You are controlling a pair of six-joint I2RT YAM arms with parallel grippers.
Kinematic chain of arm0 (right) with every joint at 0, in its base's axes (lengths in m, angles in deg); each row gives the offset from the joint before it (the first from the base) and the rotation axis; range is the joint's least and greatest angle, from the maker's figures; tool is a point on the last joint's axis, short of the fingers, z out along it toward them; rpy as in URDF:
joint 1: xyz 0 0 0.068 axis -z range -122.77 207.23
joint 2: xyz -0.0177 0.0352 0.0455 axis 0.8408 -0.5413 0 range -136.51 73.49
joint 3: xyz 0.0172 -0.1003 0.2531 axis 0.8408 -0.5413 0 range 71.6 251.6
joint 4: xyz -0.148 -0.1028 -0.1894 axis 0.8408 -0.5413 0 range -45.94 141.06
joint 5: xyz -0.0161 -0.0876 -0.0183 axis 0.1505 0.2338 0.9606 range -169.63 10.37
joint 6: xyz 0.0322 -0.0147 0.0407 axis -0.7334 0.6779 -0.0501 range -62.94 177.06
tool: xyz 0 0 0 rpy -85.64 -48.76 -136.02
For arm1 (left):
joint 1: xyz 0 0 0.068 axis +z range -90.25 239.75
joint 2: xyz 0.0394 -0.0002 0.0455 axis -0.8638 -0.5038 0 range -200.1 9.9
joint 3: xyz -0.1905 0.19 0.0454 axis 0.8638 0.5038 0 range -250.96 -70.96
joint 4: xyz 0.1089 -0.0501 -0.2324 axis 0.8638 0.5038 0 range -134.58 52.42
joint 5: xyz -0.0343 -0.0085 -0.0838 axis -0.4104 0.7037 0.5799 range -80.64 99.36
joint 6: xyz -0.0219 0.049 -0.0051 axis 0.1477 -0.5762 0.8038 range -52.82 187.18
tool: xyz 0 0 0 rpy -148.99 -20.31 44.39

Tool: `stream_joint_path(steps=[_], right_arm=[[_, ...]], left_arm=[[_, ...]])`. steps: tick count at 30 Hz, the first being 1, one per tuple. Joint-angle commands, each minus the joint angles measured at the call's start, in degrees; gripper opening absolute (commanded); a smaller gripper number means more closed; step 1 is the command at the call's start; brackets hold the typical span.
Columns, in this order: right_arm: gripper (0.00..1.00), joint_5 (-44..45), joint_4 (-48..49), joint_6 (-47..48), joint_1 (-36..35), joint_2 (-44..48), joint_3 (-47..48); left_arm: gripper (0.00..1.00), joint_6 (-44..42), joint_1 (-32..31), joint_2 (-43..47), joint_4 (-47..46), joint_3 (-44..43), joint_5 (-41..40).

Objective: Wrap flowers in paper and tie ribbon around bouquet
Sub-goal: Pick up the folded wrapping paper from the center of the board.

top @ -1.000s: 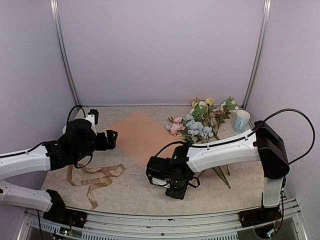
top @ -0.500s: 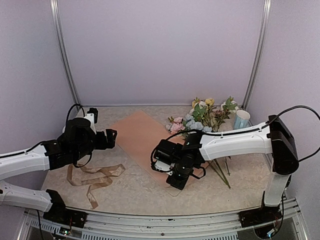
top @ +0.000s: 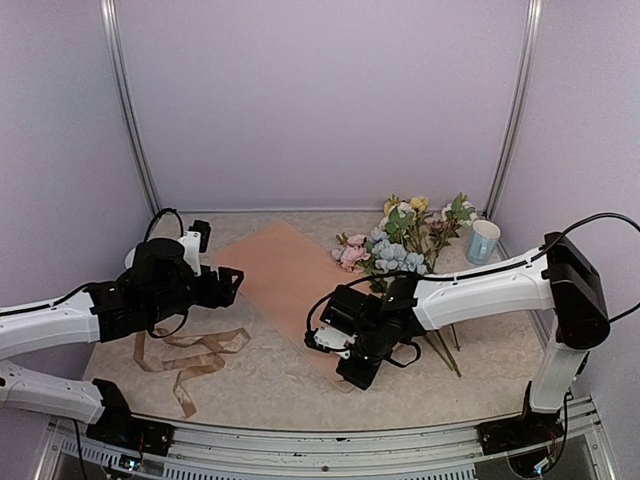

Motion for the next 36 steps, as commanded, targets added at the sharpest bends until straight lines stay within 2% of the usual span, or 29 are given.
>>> stream_joint_path(steps=[1,4,6,8,11,13,15,18,20,24,28,30,34,36], right_arm=[[0.00,-0.54,6.33,-2.70,3.36,4.69,-3.74],[0.00,-2.92,10.86,-3.21,4.78,7.13,-6.84],[0.00,-4.04,13.15,-3.81,5.44,8.65,-9.28],[0.00,-5.04,15.59,-4.26,6.24,10.19,-11.62],[0.00,-7.11,19.67,-4.34,7.81,12.02,-15.34],[0.00,-8.11,21.89,-4.41,9.01,13.14,-17.26],[0.00,-9.10,23.96,-4.41,10.20,14.47,-18.79],[0.00,-10.47,26.59,-4.31,11.73,16.19,-19.80],[0.00,-11.64,28.20,-4.34,12.10,16.70,-20.22],[0.00,-12.23,29.41,-4.77,12.25,18.24,-21.44],[0.00,-12.35,30.06,-5.37,13.14,19.86,-21.88],[0.00,-12.17,29.87,-5.39,13.61,19.51,-21.50],[0.00,-12.31,29.95,-4.93,14.01,18.73,-20.85],[0.00,-12.37,30.14,-4.84,14.15,18.92,-20.46]], left_arm=[[0.81,-8.22,-4.57,-1.82,-5.54,1.97,13.22],[0.79,-14.38,-8.66,-4.69,-9.95,3.00,19.49],[0.78,-18.69,-10.82,-6.84,-14.16,4.26,19.74],[0.79,-23.71,-11.11,-8.21,-18.42,6.17,21.15],[0.84,-33.78,-10.32,-10.81,-24.73,8.31,31.13],[0.86,-42.53,-10.17,-14.61,-24.96,7.11,36.07],[0.89,-47.67,-8.89,-19.52,-23.02,3.91,39.21],[0.91,-51.83,-6.11,-27.83,-15.71,-4.27,47.50],[0.91,-53.90,-5.98,-32.10,-13.91,-7.70,48.23],[0.91,-56.00,-6.41,-36.09,-16.65,-9.91,45.85],[0.90,-58.66,-6.68,-40.25,-9.01,-15.00,52.42],[0.90,-58.75,-6.67,-40.77,-9.15,-15.11,54.56],[0.86,-59.81,-7.71,-41.89,-7.71,-16.70,52.96],[0.81,-60.98,-8.96,-43.27,-5.63,-18.63,49.28]])
